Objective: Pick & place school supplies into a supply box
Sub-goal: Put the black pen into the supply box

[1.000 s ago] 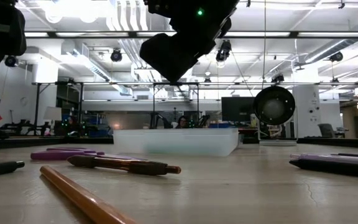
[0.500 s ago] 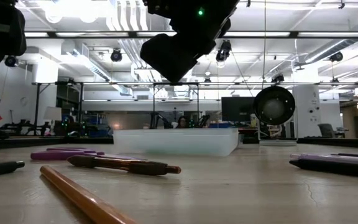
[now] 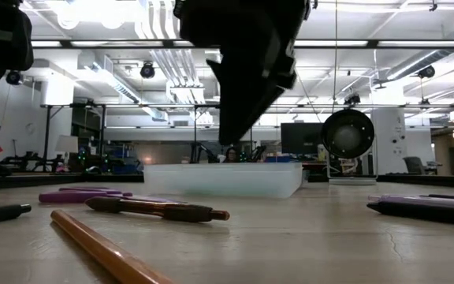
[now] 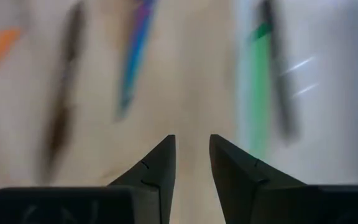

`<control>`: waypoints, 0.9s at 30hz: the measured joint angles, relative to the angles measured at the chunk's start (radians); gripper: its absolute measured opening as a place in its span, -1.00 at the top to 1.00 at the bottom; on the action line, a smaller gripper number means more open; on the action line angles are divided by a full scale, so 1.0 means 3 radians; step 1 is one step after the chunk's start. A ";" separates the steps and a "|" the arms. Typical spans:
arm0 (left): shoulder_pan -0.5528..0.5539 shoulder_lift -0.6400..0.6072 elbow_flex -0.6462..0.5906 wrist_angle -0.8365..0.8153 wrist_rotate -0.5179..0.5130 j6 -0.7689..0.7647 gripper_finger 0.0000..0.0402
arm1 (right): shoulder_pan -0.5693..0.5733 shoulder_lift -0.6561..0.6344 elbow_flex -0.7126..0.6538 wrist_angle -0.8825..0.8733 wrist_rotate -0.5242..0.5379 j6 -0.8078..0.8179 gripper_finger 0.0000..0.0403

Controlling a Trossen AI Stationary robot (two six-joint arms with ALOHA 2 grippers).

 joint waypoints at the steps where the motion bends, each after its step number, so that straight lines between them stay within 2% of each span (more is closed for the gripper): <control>1: 0.0001 0.0001 0.0000 0.0000 0.0000 0.0000 0.48 | -0.0001 0.0000 0.0010 -0.0008 -0.0208 0.0099 0.57; 4: 0.0000 0.0000 0.0000 0.0000 0.0000 0.0001 0.48 | 0.0000 0.0000 0.0064 -0.0108 -0.0786 0.0475 0.59; 6: 0.0000 0.0000 0.0000 0.0000 0.0000 0.0001 0.48 | 0.0000 -0.0001 0.0090 -0.0245 -0.0997 0.0725 0.61; 11: 0.0000 0.0001 0.0000 0.0000 0.0000 0.0001 0.48 | 0.0062 -0.0001 0.0112 -0.0643 -0.1023 0.1277 0.64; 27: 0.0000 0.0001 0.0000 0.0000 0.0000 0.0001 0.48 | 0.0410 -0.0009 0.0160 -0.0721 -0.1033 0.2028 0.59</control>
